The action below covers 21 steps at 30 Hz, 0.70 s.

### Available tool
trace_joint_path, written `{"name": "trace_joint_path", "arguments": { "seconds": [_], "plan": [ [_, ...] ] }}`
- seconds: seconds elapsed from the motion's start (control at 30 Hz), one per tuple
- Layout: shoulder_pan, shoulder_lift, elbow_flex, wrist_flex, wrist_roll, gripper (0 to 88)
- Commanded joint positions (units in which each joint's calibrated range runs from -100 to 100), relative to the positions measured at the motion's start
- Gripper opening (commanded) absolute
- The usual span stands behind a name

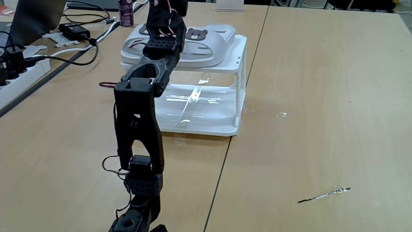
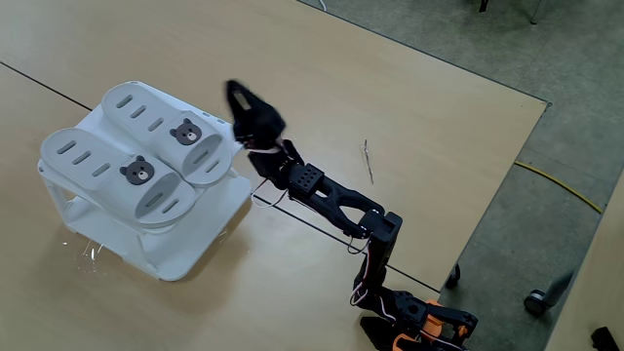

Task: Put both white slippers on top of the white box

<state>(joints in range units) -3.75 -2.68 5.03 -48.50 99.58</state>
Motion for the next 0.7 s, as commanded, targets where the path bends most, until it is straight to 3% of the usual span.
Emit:
{"name": "trace_joint_path", "arguments": {
  "seconds": [0.0,0.13,0.3,0.47,0.67],
  "plan": [
    [0.5,-3.7,2.1,-29.3,0.4,0.7],
    [0.5,-14.2,19.9,-40.0,0.4,0.7],
    [0.5,-32.4,60.0,-51.0,0.4,0.7],
    [0.5,-48.1,89.9,-51.1,0.4,0.7],
    [-0.1,-52.8,94.2,-51.0,0.4,0.7]
  ]
}}
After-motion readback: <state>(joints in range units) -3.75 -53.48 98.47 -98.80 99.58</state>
